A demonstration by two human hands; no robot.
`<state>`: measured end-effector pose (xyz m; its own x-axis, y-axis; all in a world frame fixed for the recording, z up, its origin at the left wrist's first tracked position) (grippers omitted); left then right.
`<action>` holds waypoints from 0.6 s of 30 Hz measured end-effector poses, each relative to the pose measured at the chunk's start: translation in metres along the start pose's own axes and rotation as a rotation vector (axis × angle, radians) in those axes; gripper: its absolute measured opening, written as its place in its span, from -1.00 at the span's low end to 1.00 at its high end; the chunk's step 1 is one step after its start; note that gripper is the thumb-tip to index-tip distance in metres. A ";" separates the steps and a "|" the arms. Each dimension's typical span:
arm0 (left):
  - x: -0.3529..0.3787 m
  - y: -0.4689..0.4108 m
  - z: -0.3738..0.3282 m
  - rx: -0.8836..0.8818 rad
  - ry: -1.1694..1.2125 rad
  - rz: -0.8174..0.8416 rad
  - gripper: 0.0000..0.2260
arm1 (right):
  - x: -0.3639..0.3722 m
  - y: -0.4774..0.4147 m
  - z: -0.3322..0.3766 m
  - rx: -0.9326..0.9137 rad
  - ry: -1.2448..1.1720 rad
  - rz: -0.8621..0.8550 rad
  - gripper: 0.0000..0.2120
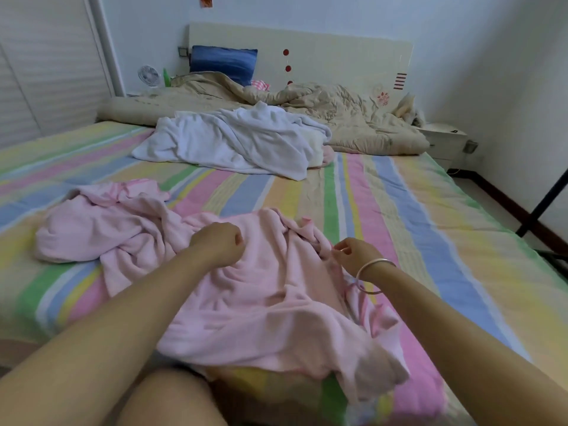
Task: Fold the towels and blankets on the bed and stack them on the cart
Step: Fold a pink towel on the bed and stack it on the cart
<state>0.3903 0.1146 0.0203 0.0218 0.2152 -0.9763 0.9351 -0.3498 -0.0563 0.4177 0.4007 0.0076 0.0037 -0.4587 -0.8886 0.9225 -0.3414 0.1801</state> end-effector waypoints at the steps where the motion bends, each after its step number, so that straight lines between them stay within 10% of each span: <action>1: 0.005 -0.011 -0.001 -0.028 0.001 -0.007 -0.81 | 0.008 -0.012 0.000 0.041 -0.002 0.005 -0.72; 13: 0.038 -0.139 0.031 -0.185 -0.118 0.116 -0.62 | 0.029 -0.135 0.056 0.262 -0.088 0.119 -0.68; 18: 0.040 -0.157 0.039 -0.320 0.077 -0.150 -0.82 | -0.014 -0.188 -0.013 0.441 -0.402 -0.042 -0.73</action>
<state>0.2302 0.1426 -0.0180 -0.1090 0.3148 -0.9429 0.9930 -0.0088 -0.1177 0.2495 0.4818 -0.0191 -0.2555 -0.6826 -0.6847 0.6711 -0.6350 0.3826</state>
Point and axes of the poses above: each hand's wrist, its own y-axis away from the middle knuckle, its own x-axis out of the palm, z = x × y, the point moved 2 cm from there along -y, towards the middle knuckle, and after that the axes turned 12 degrees about x, right-handed, at the moved point
